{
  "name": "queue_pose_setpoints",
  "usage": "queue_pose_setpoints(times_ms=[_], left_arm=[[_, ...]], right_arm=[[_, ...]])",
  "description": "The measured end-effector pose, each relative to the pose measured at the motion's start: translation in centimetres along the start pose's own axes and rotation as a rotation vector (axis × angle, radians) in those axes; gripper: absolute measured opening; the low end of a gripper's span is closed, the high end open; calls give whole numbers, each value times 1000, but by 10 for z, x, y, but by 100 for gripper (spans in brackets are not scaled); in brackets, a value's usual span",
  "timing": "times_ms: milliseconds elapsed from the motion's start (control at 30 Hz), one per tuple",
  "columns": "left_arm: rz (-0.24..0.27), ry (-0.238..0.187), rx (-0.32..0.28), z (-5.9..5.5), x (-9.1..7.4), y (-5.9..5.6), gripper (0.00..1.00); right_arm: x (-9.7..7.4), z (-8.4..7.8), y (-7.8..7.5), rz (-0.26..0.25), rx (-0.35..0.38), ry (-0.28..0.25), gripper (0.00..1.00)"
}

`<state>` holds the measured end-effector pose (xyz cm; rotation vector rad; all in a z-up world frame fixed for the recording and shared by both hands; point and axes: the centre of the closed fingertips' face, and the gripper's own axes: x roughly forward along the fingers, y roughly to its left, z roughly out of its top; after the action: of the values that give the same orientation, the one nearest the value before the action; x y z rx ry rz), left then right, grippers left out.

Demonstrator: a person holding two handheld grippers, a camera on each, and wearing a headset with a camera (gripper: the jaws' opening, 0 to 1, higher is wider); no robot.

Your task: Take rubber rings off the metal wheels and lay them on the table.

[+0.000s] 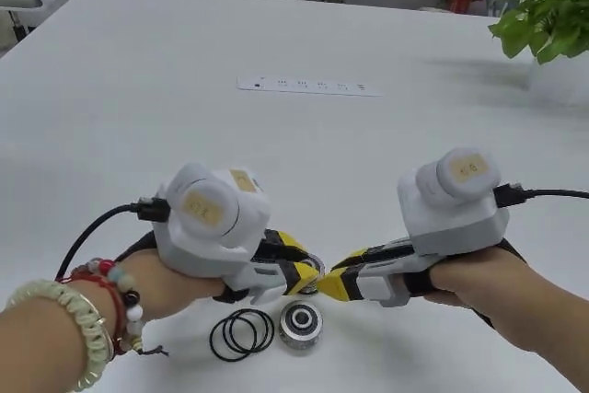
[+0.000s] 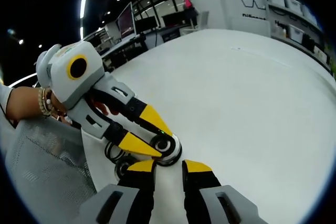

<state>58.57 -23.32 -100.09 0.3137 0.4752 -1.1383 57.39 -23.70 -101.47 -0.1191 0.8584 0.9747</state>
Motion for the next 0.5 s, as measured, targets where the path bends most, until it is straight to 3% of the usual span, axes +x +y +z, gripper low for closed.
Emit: queue_pose_setpoints(times_ms=[500], left_arm=[[-37, 4, 9, -2, -3, -4, 15]], right_arm=[[2, -1, 6, 24, -34, 7, 21]])
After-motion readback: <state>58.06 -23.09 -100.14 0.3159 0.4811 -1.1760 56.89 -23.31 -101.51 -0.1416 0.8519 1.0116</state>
